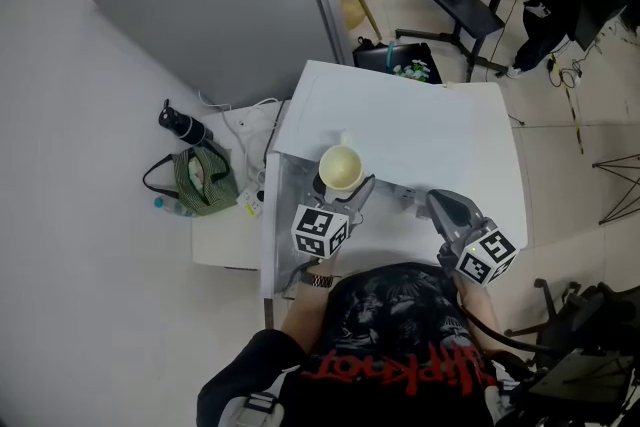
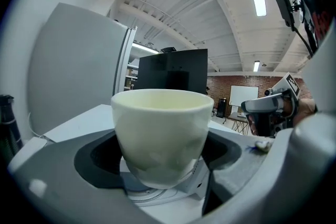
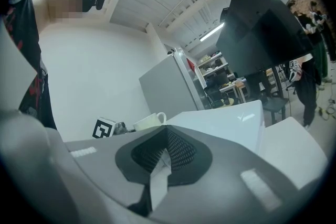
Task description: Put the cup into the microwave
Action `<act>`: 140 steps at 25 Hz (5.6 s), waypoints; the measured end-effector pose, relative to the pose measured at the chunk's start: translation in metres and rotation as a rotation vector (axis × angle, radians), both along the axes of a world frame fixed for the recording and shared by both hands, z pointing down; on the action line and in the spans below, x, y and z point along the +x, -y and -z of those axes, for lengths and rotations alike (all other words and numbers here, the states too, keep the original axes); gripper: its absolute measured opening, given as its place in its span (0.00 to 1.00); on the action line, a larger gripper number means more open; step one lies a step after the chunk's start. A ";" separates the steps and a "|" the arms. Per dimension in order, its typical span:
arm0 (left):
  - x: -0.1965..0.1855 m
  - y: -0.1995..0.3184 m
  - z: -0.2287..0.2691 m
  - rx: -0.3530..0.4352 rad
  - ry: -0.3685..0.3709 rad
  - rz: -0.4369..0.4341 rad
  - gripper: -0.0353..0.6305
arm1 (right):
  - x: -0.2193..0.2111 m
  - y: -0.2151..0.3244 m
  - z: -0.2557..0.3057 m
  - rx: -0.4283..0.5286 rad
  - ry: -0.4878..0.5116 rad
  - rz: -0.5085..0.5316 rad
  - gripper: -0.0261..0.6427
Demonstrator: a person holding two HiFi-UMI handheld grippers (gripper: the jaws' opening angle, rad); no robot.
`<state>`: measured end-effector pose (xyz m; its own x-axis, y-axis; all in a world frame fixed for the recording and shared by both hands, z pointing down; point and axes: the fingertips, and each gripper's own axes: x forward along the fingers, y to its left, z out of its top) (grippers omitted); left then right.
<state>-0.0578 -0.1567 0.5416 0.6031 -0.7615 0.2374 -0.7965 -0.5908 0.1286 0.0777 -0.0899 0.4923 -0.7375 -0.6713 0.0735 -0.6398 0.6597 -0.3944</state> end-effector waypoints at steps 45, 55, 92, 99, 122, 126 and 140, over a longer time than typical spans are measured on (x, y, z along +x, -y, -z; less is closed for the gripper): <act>-0.067 -0.120 -0.057 -0.061 0.051 0.262 0.70 | -0.123 -0.010 -0.011 0.057 -0.122 0.424 0.04; -0.047 -0.110 -0.092 -0.102 0.074 0.202 0.70 | -0.096 -0.002 -0.006 0.083 -0.157 0.356 0.04; -0.017 -0.025 -0.167 -0.247 0.055 0.058 0.70 | -0.029 0.023 -0.008 0.050 -0.172 0.138 0.04; -0.021 -0.007 -0.174 -0.251 0.056 0.061 0.70 | -0.029 0.024 -0.014 0.041 -0.181 0.115 0.04; -0.014 0.024 -0.207 -0.312 0.047 0.015 0.70 | -0.019 0.016 -0.009 0.045 -0.172 0.061 0.04; -0.011 0.030 -0.210 -0.315 0.058 -0.001 0.70 | -0.018 0.016 -0.010 0.042 -0.171 0.061 0.04; -0.003 0.040 -0.210 -0.362 0.059 -0.047 0.70 | -0.023 0.019 -0.006 0.041 -0.172 0.068 0.04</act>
